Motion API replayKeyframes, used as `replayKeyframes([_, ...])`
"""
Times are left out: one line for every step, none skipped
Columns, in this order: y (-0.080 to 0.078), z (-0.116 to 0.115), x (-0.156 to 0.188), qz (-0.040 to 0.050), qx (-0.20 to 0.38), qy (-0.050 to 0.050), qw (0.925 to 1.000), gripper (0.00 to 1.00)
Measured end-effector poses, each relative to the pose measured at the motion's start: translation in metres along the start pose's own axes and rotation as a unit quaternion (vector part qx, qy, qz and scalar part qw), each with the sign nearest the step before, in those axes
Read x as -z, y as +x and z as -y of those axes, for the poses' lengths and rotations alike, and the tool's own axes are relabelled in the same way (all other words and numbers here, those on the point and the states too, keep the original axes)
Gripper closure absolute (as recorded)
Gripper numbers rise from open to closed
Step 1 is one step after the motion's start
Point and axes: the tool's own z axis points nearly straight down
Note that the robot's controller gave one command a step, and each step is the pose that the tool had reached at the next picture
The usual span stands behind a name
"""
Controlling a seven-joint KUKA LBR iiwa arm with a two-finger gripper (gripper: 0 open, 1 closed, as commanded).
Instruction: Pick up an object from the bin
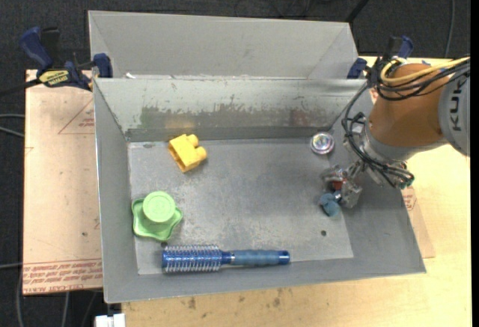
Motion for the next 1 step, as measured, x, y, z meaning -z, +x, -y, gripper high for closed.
replayKeyframes([-0.0029,0.0000,0.0601,0.0010,0.000,0.004,1.0000,1.00])
